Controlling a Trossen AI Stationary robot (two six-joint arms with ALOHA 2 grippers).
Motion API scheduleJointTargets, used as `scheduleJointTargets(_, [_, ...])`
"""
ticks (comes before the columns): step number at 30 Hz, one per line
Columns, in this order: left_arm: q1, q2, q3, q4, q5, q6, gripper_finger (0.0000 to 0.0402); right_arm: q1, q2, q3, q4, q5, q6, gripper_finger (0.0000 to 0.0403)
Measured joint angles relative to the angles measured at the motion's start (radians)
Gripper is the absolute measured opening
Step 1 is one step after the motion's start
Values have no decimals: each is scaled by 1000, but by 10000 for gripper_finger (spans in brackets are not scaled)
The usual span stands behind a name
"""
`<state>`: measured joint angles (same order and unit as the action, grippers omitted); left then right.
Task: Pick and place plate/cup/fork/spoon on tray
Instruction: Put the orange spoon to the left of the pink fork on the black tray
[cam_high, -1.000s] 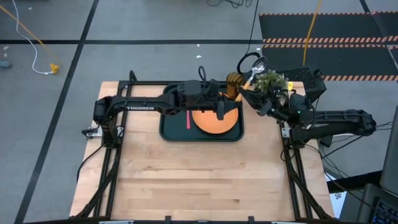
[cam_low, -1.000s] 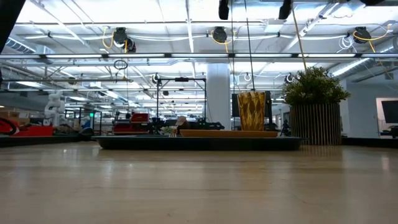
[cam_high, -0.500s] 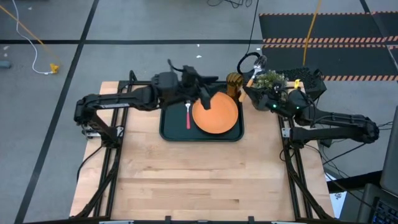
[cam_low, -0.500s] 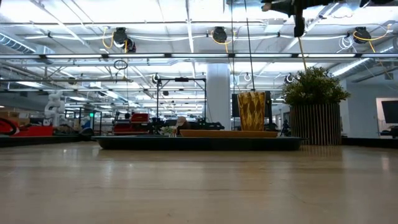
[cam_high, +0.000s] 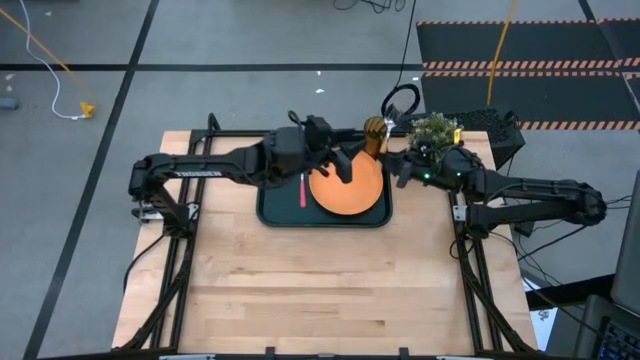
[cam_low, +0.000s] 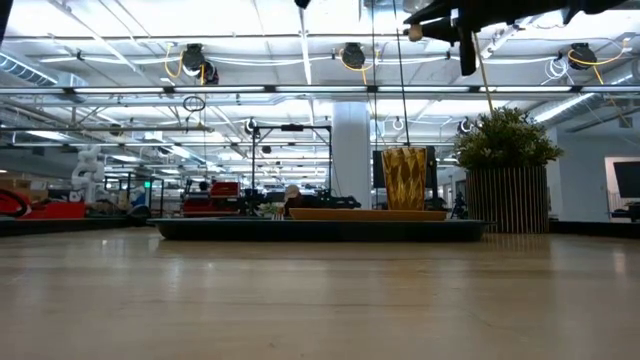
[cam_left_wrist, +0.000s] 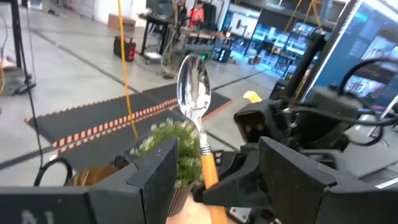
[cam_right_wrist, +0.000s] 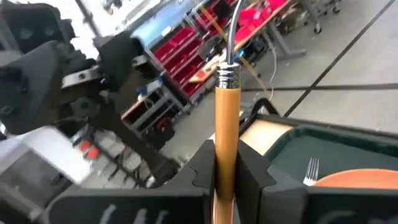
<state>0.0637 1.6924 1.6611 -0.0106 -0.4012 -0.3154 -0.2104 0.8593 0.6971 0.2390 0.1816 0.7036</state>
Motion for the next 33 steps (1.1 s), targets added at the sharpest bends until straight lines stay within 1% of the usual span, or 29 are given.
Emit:
scheduleJointTargets(4, [1, 39, 0, -13, -2, -2, 225, 0, 9, 0, -9, -11, -38, 17])
scheduleJointTargets(8, [7, 85, 0, -17, -2, -2, 225, 0, 18, 0, -12, -3, -120, 17])
scheduleJointTargets(13, [18, 136, 0, 24, -9, -3, 225, 0, 56, 1, -48, 9, -220, 18])
scheduleJointTargets(16, [23, 161, 0, 51, -11, -1, 225, 4, 89, 1, -58, 10, -246, 18])
scheduleJointTargets(19, [29, 184, 0, 77, -12, -6, 225, 5, 116, 1, -57, 37, -249, 18])
scheduleJointTargets(25, [46, 190, -4, 52, -29, -34, 225, 5, 96, 0, -81, 159, -308, 18])
scheduleJointTargets(28, [55, 189, -4, 49, -29, -26, 225, 3, 98, -1, -94, 163, -339, 18])
scheduleJointTargets(33, [57, 189, -4, 71, -12, -74, 225, 15, 114, -1, -100, 131, -471, 18])
